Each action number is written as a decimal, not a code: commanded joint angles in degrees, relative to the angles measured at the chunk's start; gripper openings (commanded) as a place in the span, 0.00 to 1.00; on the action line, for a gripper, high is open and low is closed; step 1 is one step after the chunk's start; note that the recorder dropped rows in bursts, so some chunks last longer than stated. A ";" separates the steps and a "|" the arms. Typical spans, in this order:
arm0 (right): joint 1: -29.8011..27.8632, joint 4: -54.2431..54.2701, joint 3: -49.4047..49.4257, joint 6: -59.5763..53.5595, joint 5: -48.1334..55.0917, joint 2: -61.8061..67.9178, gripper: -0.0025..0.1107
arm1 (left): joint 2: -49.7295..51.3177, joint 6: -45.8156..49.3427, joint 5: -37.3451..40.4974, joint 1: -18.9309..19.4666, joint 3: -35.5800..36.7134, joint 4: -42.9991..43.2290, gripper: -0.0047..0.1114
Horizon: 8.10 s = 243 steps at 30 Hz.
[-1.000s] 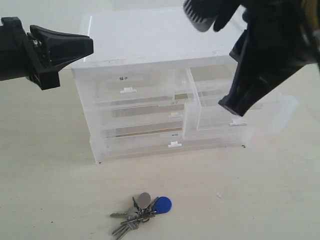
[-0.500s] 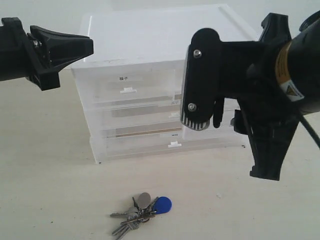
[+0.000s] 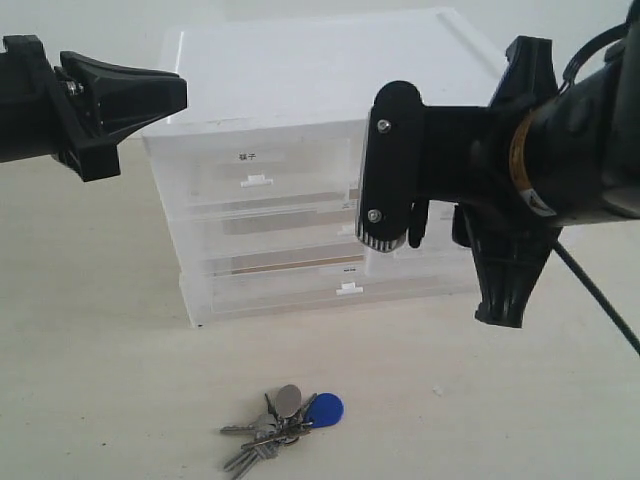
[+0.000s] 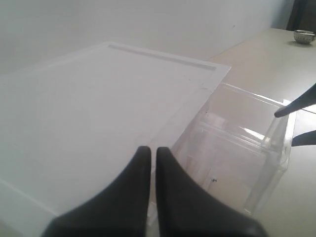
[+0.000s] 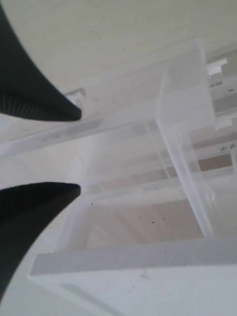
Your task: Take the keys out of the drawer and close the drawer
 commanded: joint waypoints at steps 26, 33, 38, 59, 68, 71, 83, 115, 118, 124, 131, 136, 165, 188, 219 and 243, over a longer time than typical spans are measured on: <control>4.27 -21.43 0.16 15.82 -5.95 1.48 0.02 | 0.16 0.22 0.05 0.12 -0.40 -0.22 0.08; 2.25 -41.84 0.16 39.67 4.01 1.48 0.02 | 0.16 -0.32 1.40 0.12 -0.40 -1.62 0.08; -16.02 -30.35 -6.04 51.28 -4.83 1.53 0.02 | -0.19 -3.11 11.04 0.12 -0.40 -7.05 0.08; -48.94 64.24 -18.50 -14.67 -20.04 15.16 0.02 | 13.80 -19.58 22.91 0.12 -11.62 -8.28 0.08; -41.74 65.09 -18.50 -16.09 -15.24 15.16 0.02 | 14.30 -20.69 19.12 0.12 -11.62 -5.74 0.08; -38.24 65.09 -18.50 -16.09 -14.09 14.93 0.02 | 14.30 -21.31 19.12 0.12 -11.62 -3.77 0.08; -33.04 56.31 -18.50 -10.04 -7.68 4.74 0.02 | 13.91 -22.38 17.54 0.12 -11.76 -1.10 0.08; -32.92 36.62 -13.25 10.64 -16.00 11.22 0.02 | 12.56 -16.92 16.43 4.74 -7.89 -0.68 0.08; -33.02 36.52 -13.25 10.64 -16.00 11.22 0.02 | 12.56 -16.09 15.17 4.74 -6.55 -0.68 0.08; -33.02 37.23 -13.25 10.24 -14.57 11.22 0.02 | 12.56 -13.23 15.39 4.74 -4.70 -2.88 0.08; -32.91 39.39 -13.25 8.73 -14.24 11.22 0.02 | 12.56 -13.34 13.98 4.74 -3.84 -2.25 0.08; -32.63 42.90 -13.25 5.92 -13.46 11.22 0.02 | 12.44 -13.48 13.29 4.74 -2.77 -2.26 0.08; -24.31 26.67 -13.25 11.57 -7.83 5.89 0.03 | 3.28 -6.59 14.60 4.74 5.44 -8.73 0.08; -1.09 39.75 -0.96 -27.60 7.14 -3.94 0.02 | -15.67 -3.17 8.88 4.74 10.06 -9.17 0.08; -1.00 -14.03 2.89 21.60 -13.26 3.51 0.02 | -15.16 -3.17 9.11 4.74 10.06 -8.92 0.08; -0.88 -40.30 2.89 46.01 -13.40 12.58 0.02 | -15.16 -2.70 11.00 4.74 10.16 -8.92 0.08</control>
